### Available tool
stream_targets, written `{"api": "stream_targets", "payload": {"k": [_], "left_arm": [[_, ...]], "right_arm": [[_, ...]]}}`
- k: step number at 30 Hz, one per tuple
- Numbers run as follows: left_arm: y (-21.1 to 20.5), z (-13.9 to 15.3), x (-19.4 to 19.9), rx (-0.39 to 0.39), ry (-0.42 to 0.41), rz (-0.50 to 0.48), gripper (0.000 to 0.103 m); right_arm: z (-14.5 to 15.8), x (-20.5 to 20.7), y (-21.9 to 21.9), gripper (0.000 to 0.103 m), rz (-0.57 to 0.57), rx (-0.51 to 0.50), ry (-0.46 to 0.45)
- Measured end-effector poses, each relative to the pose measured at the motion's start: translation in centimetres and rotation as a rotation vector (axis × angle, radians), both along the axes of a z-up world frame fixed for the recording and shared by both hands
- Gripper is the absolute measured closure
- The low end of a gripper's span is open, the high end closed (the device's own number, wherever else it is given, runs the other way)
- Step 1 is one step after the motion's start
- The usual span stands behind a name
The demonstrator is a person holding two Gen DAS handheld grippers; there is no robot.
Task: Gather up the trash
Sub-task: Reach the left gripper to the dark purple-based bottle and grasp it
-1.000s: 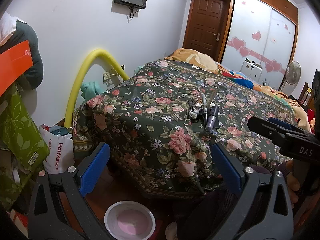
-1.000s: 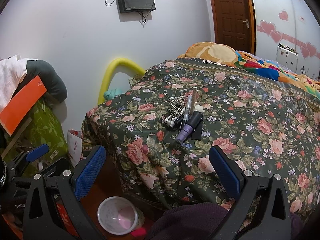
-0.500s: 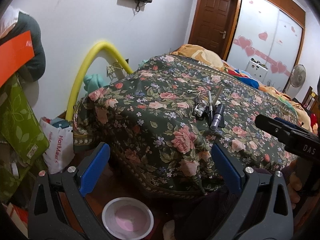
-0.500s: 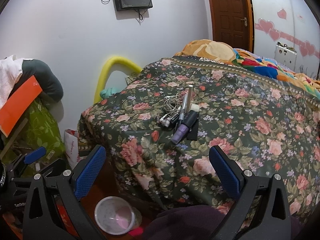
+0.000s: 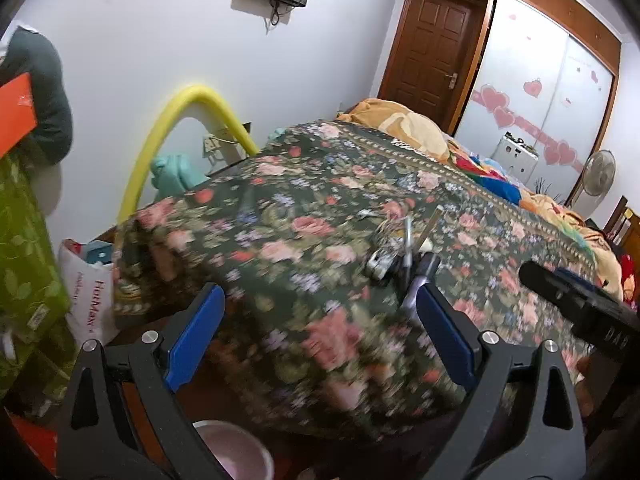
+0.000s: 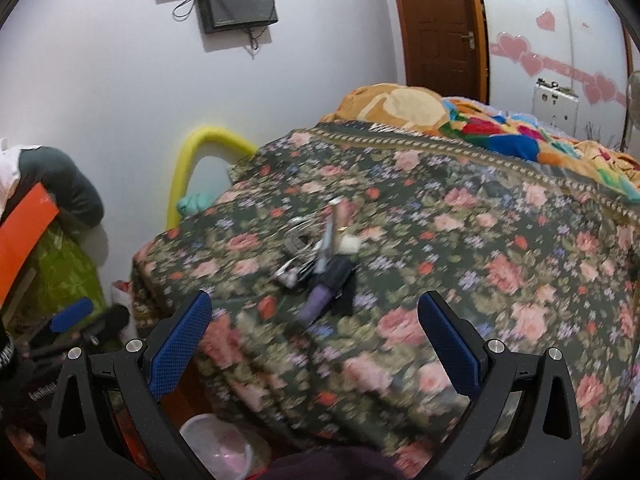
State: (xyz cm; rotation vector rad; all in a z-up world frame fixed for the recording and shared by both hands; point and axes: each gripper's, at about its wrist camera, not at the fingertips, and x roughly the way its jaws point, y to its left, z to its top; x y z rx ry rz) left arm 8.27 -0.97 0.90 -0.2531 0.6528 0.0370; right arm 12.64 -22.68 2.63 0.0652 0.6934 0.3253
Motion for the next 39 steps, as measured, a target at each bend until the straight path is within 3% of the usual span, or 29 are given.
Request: {"api": "stream_targets", "payload": {"k": [7, 12, 16, 19, 21, 26, 31, 35, 38, 39], "left_arm": [[-2.5, -1.5, 4.8, 0.031, 0.054, -0.010, 0.006], [-3.9, -3.7, 7.6, 0.030, 0.123, -0.016, 0.011], [-4.6, -5.6, 9.0, 0.019, 0.167, -0.030, 0.020], [-5.3, -6.3, 10.0, 0.012, 0.189, -0.064, 0.027], [-6.1, -6.8, 10.7, -0.005, 0.206, -0.109, 0.032], [-8.8, -7.7, 12.2, 0.008, 0.239, -0.219, 0.043], [-10.9, -8.6, 13.9, 0.013, 0.259, -0.257, 0.045], [-12.0, -9.3, 14.9, 0.054, 0.267, -0.263, 0.062], [-11.8, -9.4, 15.1, 0.052, 0.265, -0.260, 0.067], [-11.6, -9.4, 15.0, 0.043, 0.256, -0.259, 0.079]], "right_arm": [[-2.0, 4.5, -2.3, 0.002, -0.001, 0.089, 0.132], [-4.8, 8.1, -3.6, 0.022, -0.025, 0.168, 0.292], [-6.1, 9.8, -3.2, 0.029, -0.012, 0.213, 0.365], [-6.7, 10.8, -1.9, 0.036, 0.028, 0.196, 0.392], [-7.1, 11.6, -1.2, 0.047, 0.061, 0.182, 0.417], [-7.4, 12.5, -2.7, 0.048, 0.007, 0.095, 0.440], [-8.0, 12.9, -4.3, 0.048, -0.037, 0.059, 0.468], [-8.4, 13.0, -3.5, 0.048, -0.006, 0.038, 0.482], [-8.7, 12.9, -3.1, 0.053, 0.016, 0.037, 0.491], [-8.8, 13.0, -3.0, 0.055, 0.023, 0.039, 0.496]]}}
